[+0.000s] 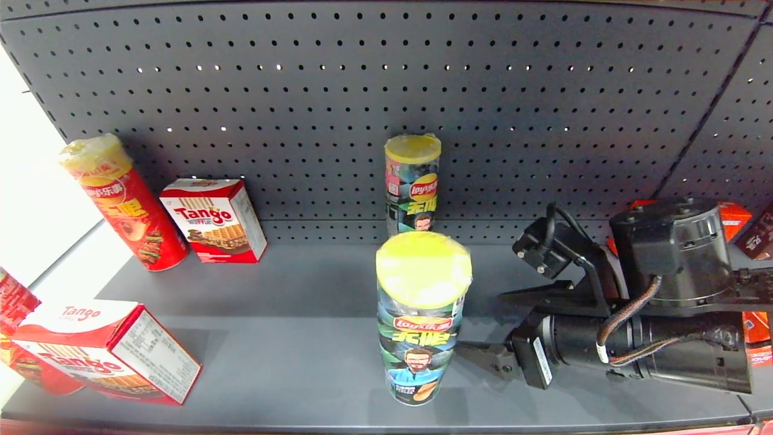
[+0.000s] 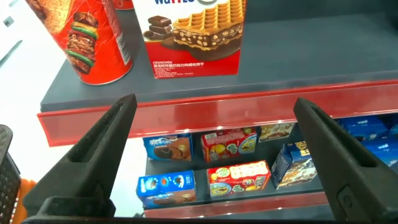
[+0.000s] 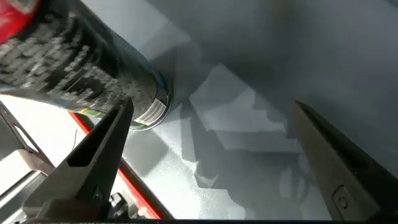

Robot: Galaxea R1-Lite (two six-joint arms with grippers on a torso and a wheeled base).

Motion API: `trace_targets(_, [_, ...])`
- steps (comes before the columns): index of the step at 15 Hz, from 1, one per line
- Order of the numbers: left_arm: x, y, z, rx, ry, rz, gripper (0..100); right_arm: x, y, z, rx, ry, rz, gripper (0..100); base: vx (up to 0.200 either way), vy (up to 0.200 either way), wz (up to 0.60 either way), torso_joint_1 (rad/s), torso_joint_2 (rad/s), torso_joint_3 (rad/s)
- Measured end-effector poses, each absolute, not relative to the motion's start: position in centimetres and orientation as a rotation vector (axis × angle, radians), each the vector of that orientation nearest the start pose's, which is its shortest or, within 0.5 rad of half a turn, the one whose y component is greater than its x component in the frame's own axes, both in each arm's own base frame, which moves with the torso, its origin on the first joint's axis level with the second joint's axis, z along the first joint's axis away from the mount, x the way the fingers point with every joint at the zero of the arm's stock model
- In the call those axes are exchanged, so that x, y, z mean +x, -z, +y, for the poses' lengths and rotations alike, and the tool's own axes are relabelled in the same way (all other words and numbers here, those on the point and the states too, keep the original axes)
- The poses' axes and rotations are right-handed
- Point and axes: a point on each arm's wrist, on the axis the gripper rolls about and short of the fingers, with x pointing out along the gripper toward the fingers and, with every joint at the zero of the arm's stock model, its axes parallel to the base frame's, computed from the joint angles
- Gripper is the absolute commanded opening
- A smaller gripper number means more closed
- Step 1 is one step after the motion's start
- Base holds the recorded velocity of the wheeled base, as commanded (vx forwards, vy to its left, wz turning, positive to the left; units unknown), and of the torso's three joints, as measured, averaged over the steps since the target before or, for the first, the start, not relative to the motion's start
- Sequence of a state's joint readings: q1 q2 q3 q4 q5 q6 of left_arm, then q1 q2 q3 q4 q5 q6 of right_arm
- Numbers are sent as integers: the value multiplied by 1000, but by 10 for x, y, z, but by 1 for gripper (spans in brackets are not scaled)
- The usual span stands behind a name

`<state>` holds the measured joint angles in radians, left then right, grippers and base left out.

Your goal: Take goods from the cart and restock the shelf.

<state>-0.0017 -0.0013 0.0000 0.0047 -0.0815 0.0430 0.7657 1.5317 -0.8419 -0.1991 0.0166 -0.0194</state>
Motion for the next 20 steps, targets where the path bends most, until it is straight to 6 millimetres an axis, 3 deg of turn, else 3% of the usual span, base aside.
trace_targets(7, [-23, -75, -2, 48, 84, 0, 100, 174, -199, 158, -187, -739, 454, 100, 0, 0, 0, 0, 0, 0])
trace_targets(12, [-23, -75, -2, 54, 87, 0, 100, 144, -212, 96, -107, -572, 356, 100, 0, 0, 0, 0, 0, 0])
trace_targets(16, [-23, -75, -2, 51, 87, 3, 100, 105, -221, 40, -34, -328, 191, 100, 0, 0, 0, 0, 0, 0])
trace_targets(20, [-23, -75, -2, 50, 87, 3, 100, 57, -207, 10, -2, -131, 48, 100, 0, 0, 0, 0, 0, 0])
